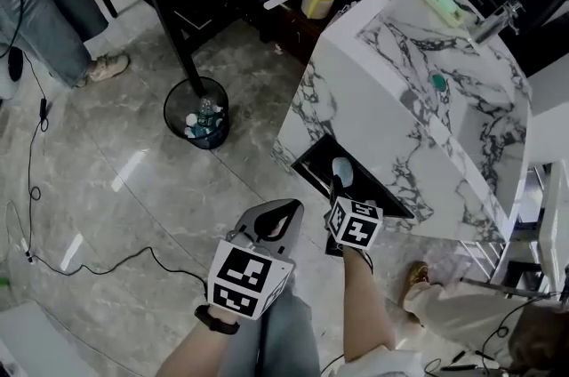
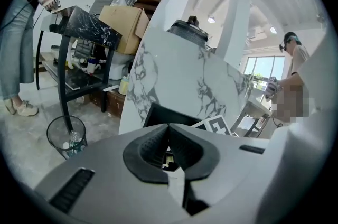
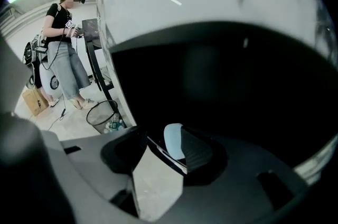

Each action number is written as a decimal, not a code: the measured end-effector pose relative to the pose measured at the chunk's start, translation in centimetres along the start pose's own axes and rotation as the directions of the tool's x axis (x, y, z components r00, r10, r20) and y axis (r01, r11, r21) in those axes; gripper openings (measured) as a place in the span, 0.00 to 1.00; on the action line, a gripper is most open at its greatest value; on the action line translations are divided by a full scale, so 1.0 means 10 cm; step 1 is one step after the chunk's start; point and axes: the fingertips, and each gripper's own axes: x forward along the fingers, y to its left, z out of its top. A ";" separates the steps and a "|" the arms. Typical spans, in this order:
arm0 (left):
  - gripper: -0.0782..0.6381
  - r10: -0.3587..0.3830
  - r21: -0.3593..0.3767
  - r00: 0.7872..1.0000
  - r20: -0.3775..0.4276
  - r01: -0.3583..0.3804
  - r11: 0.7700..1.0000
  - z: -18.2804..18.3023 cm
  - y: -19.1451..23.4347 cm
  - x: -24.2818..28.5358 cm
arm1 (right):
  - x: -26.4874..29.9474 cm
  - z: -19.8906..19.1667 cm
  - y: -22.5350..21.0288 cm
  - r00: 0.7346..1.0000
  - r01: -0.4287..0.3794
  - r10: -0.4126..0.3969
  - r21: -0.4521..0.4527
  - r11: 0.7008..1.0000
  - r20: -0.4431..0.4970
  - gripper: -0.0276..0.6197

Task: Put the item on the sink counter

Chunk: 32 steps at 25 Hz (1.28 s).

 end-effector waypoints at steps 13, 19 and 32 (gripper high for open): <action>0.13 -0.003 0.019 1.000 0.010 0.003 1.000 1.43 -0.53 -0.62 | -1.27 0.82 0.62 0.985 -0.116 0.123 0.060 0.991 -0.121 0.31; 0.13 0.008 -0.014 1.000 0.027 -0.008 1.000 1.91 -0.71 -0.93 | -2.08 1.59 0.84 0.972 -0.221 0.224 0.049 0.974 -0.077 0.29; 0.13 -0.146 0.050 0.984 0.101 0.142 0.989 2.78 -1.55 -1.15 | -3.81 3.10 0.81 0.915 -0.361 0.361 -0.033 0.932 0.179 0.12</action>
